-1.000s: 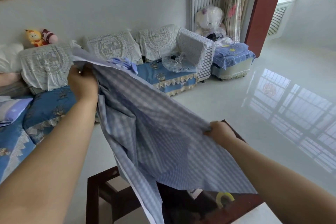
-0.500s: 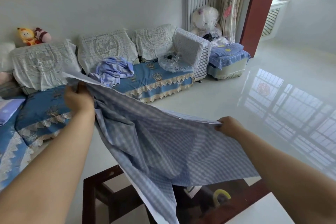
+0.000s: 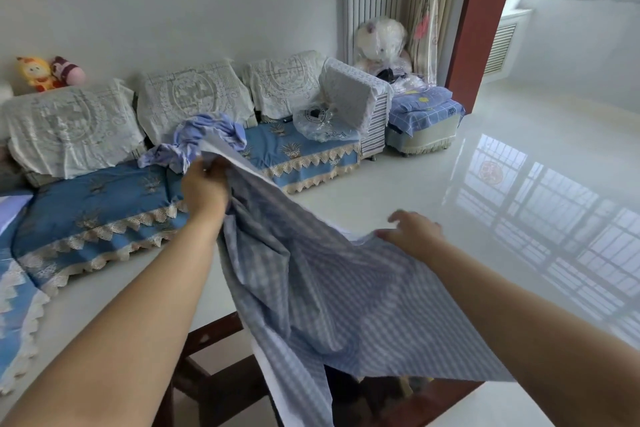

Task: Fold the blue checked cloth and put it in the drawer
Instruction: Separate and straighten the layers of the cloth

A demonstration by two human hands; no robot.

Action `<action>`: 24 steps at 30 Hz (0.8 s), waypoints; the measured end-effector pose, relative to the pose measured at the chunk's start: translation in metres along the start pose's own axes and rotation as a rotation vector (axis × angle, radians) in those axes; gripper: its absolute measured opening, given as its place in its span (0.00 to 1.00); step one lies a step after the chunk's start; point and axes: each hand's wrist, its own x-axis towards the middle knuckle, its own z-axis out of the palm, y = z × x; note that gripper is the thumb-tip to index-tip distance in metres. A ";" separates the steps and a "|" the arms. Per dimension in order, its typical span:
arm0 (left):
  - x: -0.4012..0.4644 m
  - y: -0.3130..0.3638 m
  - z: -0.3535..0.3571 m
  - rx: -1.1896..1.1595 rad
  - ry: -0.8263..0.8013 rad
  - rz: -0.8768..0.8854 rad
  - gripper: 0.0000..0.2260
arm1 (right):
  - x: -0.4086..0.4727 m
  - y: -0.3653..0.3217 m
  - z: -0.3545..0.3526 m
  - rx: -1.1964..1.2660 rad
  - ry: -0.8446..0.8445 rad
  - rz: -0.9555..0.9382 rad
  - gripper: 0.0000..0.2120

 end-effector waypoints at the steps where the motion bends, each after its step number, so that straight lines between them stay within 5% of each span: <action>1: -0.008 0.006 0.007 0.011 -0.052 0.042 0.09 | -0.006 -0.017 -0.005 0.075 0.056 -0.121 0.23; 6: -0.043 0.037 0.035 0.086 -0.247 0.243 0.08 | -0.036 -0.102 -0.032 0.335 0.061 -0.475 0.33; 13: -0.073 0.049 0.054 0.092 -0.427 0.382 0.07 | -0.054 -0.126 -0.065 0.246 0.523 -0.441 0.14; 24: -0.079 0.056 0.054 -0.082 -0.844 0.322 0.08 | -0.038 -0.094 -0.086 0.534 0.384 -0.271 0.25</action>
